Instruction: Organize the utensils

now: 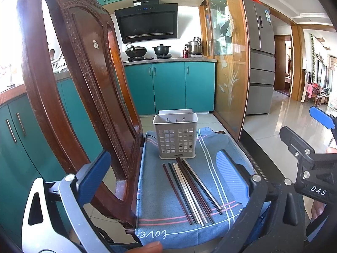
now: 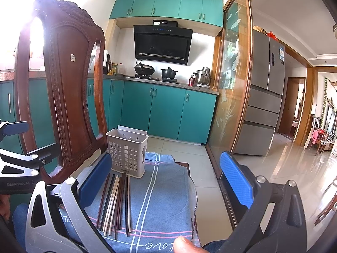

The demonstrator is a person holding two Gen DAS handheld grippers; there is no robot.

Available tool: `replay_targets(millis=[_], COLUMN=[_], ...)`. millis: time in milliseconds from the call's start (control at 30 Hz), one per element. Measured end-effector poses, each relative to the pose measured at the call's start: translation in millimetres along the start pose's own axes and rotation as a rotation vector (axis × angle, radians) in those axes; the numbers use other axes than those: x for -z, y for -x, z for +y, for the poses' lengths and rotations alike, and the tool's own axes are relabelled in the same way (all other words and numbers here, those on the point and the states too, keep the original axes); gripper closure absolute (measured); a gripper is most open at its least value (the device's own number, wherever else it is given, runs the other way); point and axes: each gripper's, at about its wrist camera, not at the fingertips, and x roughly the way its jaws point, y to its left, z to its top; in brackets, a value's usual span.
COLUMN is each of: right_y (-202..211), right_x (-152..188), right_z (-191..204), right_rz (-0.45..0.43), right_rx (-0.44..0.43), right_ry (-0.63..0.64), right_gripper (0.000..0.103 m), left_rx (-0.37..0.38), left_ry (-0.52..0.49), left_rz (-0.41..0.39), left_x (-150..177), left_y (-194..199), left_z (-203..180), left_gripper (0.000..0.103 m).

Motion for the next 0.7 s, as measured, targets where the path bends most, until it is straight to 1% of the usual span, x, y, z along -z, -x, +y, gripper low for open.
replay_targets(millis=[400, 500, 567, 633, 700], right_y=[-4, -11, -27, -51, -62], right_x=[-1, 0, 4, 12, 19], right_z=[-2, -5, -9, -17, -22], right_rz=[-0.004, 0.011, 0.089, 0.205, 0.253], right_rx=[0.014, 0.02, 0.034, 0.021, 0.008], right_ry=[0.008, 0.024, 0.036, 0.019, -0.004], right_gripper=[0.003, 0.003, 0.003, 0.003, 0.003], left_rx=[0.014, 0.015, 0.026, 0.039, 0.044], left_ry=[-0.007, -0.003, 0.001, 0.003, -0.001], left_rz=[0.009, 0.028, 0.056, 0.088, 0.115], left_x=[-5, -2, 1, 6, 14], left_y=[-7, -13, -21, -29, -39], left_z=[-4, -4, -4, -5, -5], left_gripper=[0.003, 0.003, 0.003, 0.003, 0.003])
